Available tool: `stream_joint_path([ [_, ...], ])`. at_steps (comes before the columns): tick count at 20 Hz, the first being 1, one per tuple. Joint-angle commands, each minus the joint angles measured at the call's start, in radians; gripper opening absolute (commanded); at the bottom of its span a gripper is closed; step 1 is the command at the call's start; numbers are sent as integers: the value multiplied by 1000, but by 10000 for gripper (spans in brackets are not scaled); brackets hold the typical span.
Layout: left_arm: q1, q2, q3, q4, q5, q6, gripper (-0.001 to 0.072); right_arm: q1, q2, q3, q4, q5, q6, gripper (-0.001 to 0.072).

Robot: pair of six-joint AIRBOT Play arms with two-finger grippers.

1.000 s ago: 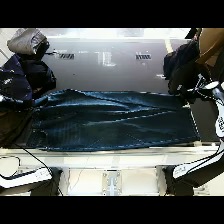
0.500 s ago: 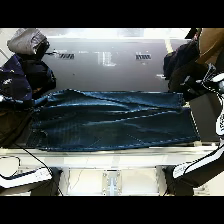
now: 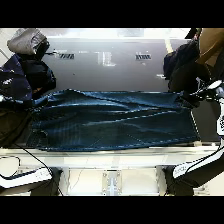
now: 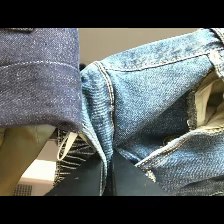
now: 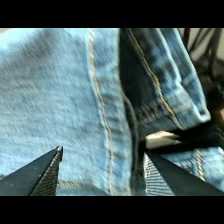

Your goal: Fold the clothes and pants, and hang the long-sleeved shirts on hangers.

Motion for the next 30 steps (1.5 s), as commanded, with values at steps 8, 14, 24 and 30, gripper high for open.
stream_joint_path([
  [8, 0, 1, 0, 0, -6, 0, 25, 8, 114, 28, 264, 2, -183, 34],
  [14, 0, 1, 0, 0, -5, 0, 25, 20, 109, 213, 264, -308, -69, 32],
  [24, 0, 1, 0, 1, -5, 1, 25, 72, -155, 230, 261, -764, 346, 32],
  [30, 0, 1, 0, 11, -5, 1, 25, 72, -185, 234, 261, -912, 342, 688],
])
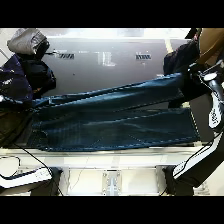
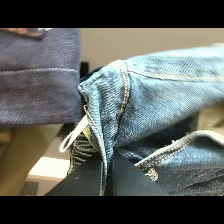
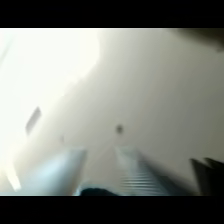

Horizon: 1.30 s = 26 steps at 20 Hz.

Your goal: Fold the clothes and pants, and hang the long-sleeved shirts on hangers.

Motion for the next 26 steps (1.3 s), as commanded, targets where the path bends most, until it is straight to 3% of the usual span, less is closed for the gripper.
stream_joint_path([
  [1, -1, 0, 0, -8, -4, 0, 25, 2, -14, 15, 6, -60, 25, 688],
  [4, -1, 0, 0, -8, -4, 0, 25, 1, -14, 55, -13, 52, -60, 679],
  [5, -1, 0, 0, -8, -6, 0, 25, 0, -14, 64, -66, 133, -82, 618],
  [9, -1, 0, 0, -7, -40, 0, 25, -39, -14, 65, -350, 529, -85, 588],
  [13, -1, 0, 0, -8, -52, 0, 25, -109, -10, 65, -354, 747, -162, 587],
  [18, -1, 0, 0, -8, -71, 0, 25, -132, -12, 64, -297, 806, -287, 510],
  [22, -1, 0, 0, -8, -71, 0, 25, -127, -13, 64, -273, 797, -294, 507],
  [24, -1, 0, 0, -8, -71, 0, 25, -127, -13, 64, -209, 801, -349, 441],
  [26, -1, 0, 0, -8, -71, 0, 25, -127, -13, 64, -195, 787, -351, 442],
])
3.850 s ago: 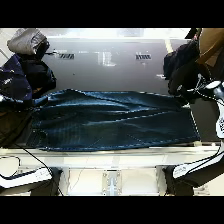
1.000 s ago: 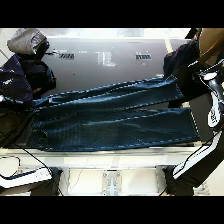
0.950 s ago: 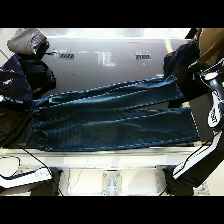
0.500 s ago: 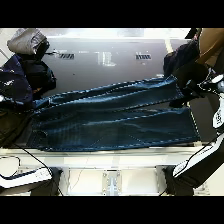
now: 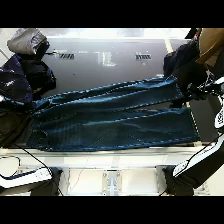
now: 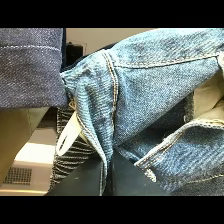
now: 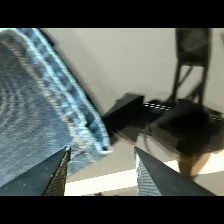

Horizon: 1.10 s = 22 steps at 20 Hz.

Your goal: Fold the clothes and pants, and hang the long-sleeved shirts on hangers.

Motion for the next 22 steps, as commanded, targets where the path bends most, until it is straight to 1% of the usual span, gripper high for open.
stream_joint_path([
  [1, 0, 0, 0, 0, -2, 0, 25, 0, -2, 1, 46, -5, -35, 442],
  [6, 0, 0, 0, 0, -2, 0, 25, 0, -28, -1, 48, -3, -34, 442],
  [8, 0, 0, 0, 0, -2, 0, 25, 0, -48, -1, 99, -2, -44, 442],
  [10, 0, 0, 0, 0, -2, 0, 25, 0, -54, -1, 171, -16, -100, 441],
  [11, 0, 0, 0, 0, -2, 0, 25, 0, -53, -1, 195, -31, -106, 442],
  [13, 0, 0, 0, 0, -2, 0, 25, 0, -54, -1, 182, -35, -105, 442],
  [15, 0, 0, 0, 0, -2, 0, 25, 0, -56, -1, 116, 4, -93, 441],
  [16, 0, 0, 0, 0, -2, 0, 25, 0, -60, -1, 115, 23, -94, 402],
  [17, 0, 0, 0, 0, -2, 0, 25, 0, -64, -1, 116, 37, -98, 311],
  [18, 0, 0, 0, 0, -2, 0, 25, 0, -68, -1, 116, 47, -102, 232],
  [19, 0, 0, 0, 0, -2, 0, 25, 0, -71, -1, 119, 52, -102, 171],
  [20, 0, 0, 0, 0, -2, 0, 25, 0, -72, -1, 119, 60, -102, 83],
  [21, 0, 0, 0, 0, -2, 0, 25, 0, -72, -1, 118, 64, -102, 36],
  [22, 0, 0, 0, 0, -2, 0, 25, 0, -70, -1, 115, 80, -102, 36],
])
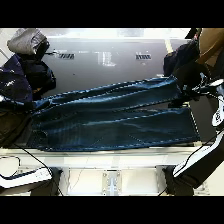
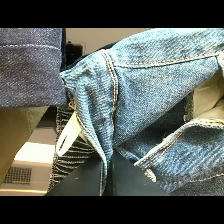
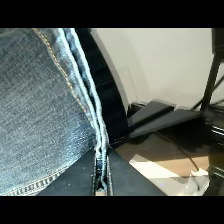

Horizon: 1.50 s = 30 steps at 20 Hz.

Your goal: Fold the clothes and pants, and hang the long-sleeved shirts on hangers.

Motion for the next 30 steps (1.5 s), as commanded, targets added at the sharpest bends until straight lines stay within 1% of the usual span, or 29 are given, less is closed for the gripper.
stream_joint_path([
  [1, 0, 0, 0, 0, 0, 0, 25, -3, 3, 0, -15, 60, -2, 36],
  [2, 0, 0, 0, 0, -3, 0, 25, -6, 12, 0, -43, 87, -1, 36],
  [5, 0, 0, 0, 1, -15, 0, 25, -32, 60, 0, -192, 205, 11, 35],
  [6, 0, 0, 0, 1, -19, 0, 25, -53, 78, 0, -231, 236, 34, 35],
  [10, 0, 0, 0, 0, -23, 0, 25, -138, 131, 0, -239, 285, 56, 36],
  [12, 0, 0, 0, -3, -23, -5, 25, -141, 132, 0, -241, 288, 43, 41],
  [13, 0, 0, 0, -3, -24, -12, 25, -134, 132, 0, -238, 287, 26, 116],
  [14, 0, 0, 0, -3, -27, -12, 25, -127, 132, 0, -238, 289, 24, 244],
  [15, 0, 0, 0, -3, -28, -12, 25, -124, 132, 0, -237, 299, 24, 349],
  [17, 0, 0, 0, -3, -29, -12, 26, -123, 140, 2, -236, 307, 37, 360],
  [18, 0, 1, 0, -3, -28, -12, 65, -124, 147, 11, -231, 295, 41, 360],
  [19, 0, 2, 0, -4, -24, -12, 243, -124, 157, 23, -189, 268, 40, 360],
  [20, 0, 4, 0, -8, -18, -12, 398, -120, 164, 39, -98, 233, 21, 360],
  [21, 0, 6, 0, -16, -6, -12, 410, -108, 165, 55, 7, 180, -24, 360],
  [22, 0, 8, 0, -23, 5, -11, 411, -88, 164, 61, 54, 112, -33, 360],
  [23, 0, 9, 0, -30, 11, -11, 411, -58, 163, 61, 44, 22, -32, 361],
  [24, 0, 9, 0, -30, 12, -11, 410, -27, 158, 61, 16, -48, -32, 447],
  [25, 0, 9, 0, -30, 12, -11, 410, 4, 149, 61, 11, -114, -32, 558],
  [27, 1, 9, 0, -29, 13, -11, 410, 56, 126, 61, 6, -196, -62, 549],
  [28, 1, 9, 0, -29, 13, -11, 410, 74, 109, 61, -9, -222, -61, 547],
  [29, 1, 9, 0, -29, 13, -11, 410, 84, 90, 61, -25, -232, -56, 501],
  [30, 1, 9, 0, -29, 13, -11, 410, 85, 71, 61, -26, -230, -55, 486],
])
